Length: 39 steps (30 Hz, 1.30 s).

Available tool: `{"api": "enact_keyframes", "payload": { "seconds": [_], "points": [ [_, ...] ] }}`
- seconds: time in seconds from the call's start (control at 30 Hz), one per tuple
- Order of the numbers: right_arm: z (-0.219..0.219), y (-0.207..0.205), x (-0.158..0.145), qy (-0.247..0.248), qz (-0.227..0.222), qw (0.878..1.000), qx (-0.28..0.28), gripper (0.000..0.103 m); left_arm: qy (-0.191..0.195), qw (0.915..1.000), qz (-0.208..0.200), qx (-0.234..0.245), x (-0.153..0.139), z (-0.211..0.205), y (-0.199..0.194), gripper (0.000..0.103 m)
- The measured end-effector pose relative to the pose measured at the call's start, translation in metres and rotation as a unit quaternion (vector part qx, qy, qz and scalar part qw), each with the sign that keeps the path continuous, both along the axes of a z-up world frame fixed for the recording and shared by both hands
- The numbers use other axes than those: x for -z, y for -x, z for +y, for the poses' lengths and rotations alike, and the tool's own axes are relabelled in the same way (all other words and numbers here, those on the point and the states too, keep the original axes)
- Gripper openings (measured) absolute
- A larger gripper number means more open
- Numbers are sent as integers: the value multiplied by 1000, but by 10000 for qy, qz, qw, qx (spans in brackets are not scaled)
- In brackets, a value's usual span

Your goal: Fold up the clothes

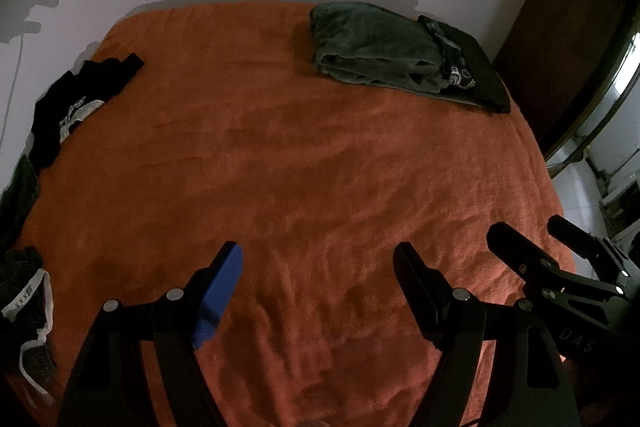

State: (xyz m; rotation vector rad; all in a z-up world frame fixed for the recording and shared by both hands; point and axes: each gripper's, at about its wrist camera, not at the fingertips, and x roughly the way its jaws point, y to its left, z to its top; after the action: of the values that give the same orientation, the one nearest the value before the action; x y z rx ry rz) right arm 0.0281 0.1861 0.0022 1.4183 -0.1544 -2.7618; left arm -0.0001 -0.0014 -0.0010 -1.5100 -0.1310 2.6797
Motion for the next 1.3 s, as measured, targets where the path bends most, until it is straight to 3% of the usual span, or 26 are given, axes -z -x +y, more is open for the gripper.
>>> {"api": "enact_keyframes", "payload": {
  "seconds": [0.73, 1.3],
  "points": [
    [-12, 10, 12, 54, 25, 9999, -95, 94, 37, 9997, -32, -255, 11, -20, 3, 78],
    [-89, 35, 34, -1, 72, 9978, -665, 94, 133, 9963, -35, -850, 36, -88, 3, 78]
  ]
}}
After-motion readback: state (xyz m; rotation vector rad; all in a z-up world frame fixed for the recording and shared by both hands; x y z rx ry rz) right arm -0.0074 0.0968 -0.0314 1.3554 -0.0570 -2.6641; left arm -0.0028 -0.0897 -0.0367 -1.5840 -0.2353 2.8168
